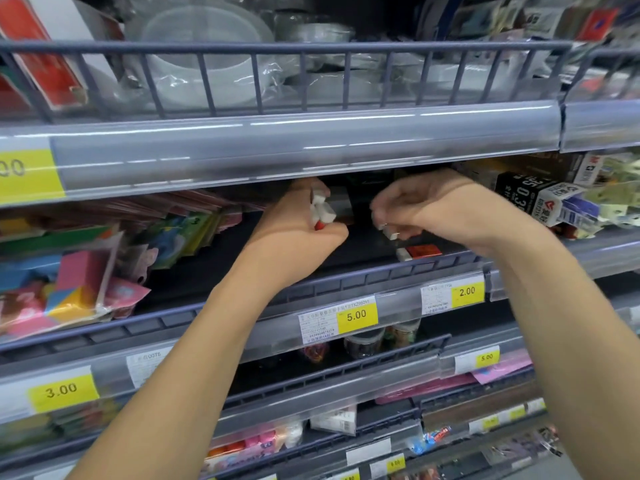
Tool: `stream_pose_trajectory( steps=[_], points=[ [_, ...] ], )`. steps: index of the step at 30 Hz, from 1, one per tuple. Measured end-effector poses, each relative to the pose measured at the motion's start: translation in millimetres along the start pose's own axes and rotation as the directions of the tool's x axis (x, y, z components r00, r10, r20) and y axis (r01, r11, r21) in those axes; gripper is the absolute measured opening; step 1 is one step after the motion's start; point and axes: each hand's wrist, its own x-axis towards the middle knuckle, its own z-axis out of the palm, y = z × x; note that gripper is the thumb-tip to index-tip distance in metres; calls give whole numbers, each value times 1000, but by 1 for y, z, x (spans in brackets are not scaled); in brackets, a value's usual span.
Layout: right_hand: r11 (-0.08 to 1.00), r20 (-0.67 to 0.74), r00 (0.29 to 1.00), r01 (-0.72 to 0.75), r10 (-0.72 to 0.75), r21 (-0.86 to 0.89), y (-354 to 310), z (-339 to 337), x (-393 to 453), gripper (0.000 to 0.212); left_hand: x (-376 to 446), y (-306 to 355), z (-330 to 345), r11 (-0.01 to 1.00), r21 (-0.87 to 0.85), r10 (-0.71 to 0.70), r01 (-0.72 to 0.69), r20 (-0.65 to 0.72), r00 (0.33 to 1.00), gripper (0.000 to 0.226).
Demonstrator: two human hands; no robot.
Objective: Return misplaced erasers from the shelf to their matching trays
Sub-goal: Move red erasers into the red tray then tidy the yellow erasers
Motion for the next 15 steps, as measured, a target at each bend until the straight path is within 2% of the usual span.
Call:
stream_pose_trajectory(
  steps=[2, 4, 7, 10, 13, 15],
  points=[
    [929, 9, 998, -50, 58, -368, 3, -18, 5, 8, -1, 1, -3, 1000, -13, -12, 13, 53, 999, 30],
    [819, 86, 980, -100, 179, -565, 4, -27, 11, 15, -3, 2, -3, 999, -30, -31, 35, 112, 993, 29],
    [751, 189, 921, -146, 341, -644, 4, -26, 19, 24, -4, 4, -2, 997, -46, -57, 64, 144, 988, 27],
    [704, 248, 866, -154, 434, -693, 4, -20, 28, 21, -4, 5, -3, 989, -105, -80, 100, 179, 981, 26],
    [670, 238, 862, -147, 448, -727, 4, -16, 31, 28, -4, 2, -5, 976, -173, -97, 130, 190, 977, 30],
    [640, 202, 894, -114, 400, -760, 5, -16, 30, 33, -4, 0, -4, 968, -215, -87, 132, 206, 975, 31]
  ],
)
